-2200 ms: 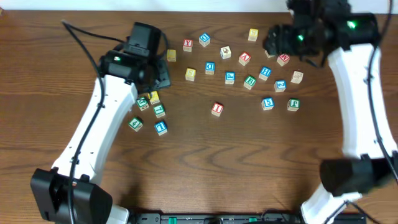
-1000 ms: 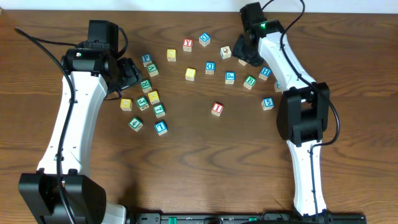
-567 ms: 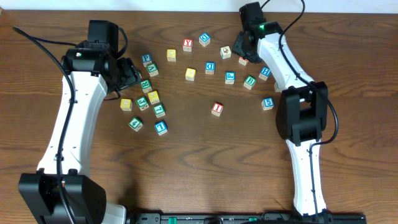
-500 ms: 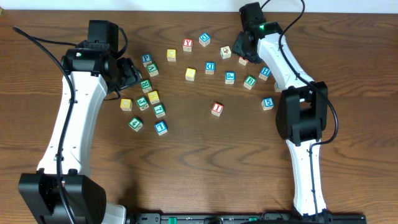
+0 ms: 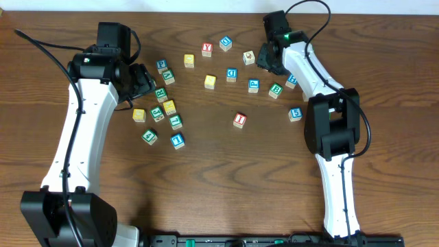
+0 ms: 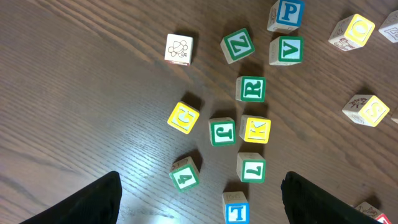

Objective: Spell out AI2
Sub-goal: 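Grasp the red-bordered A block with the right gripper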

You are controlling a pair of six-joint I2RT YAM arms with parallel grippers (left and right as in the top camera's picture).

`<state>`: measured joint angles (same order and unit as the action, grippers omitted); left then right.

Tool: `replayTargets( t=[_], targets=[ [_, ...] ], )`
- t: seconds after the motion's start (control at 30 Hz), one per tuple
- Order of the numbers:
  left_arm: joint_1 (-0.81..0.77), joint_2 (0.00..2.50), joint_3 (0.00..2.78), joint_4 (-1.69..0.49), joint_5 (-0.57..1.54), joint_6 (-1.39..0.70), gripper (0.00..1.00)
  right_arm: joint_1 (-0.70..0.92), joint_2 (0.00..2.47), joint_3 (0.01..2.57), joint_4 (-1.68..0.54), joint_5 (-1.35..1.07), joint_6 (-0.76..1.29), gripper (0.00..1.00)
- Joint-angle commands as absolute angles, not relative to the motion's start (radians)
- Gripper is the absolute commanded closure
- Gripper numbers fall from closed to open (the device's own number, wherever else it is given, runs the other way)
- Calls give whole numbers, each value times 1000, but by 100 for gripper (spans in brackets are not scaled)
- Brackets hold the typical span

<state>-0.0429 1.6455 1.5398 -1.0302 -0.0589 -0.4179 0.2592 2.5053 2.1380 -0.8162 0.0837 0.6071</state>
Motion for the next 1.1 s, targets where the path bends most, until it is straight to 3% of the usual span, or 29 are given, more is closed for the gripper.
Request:
replayTargets(
  t=[0.0,0.2,0.27,0.67,1.07],
  targets=[
    [-43,1648,1549,-1036,-80,-411,19,263,2510,2134,-812,101,543,69],
    [-43,1648,1549,-1036,-80,-412,19,261,2510,2135,-812,90,518,78],
    [-43,1648,1549,-1036,-80,-412,0,261,2510,2137,-813,78,508,79],
    [-43,1648,1549,-1036,-80,-412,2,263,2383,2178,-908,4,361,77],
    [-43,1648,1549,-1036,-80,-412,2,347,2281,2175,-1068,-257,313,80]
  ],
)
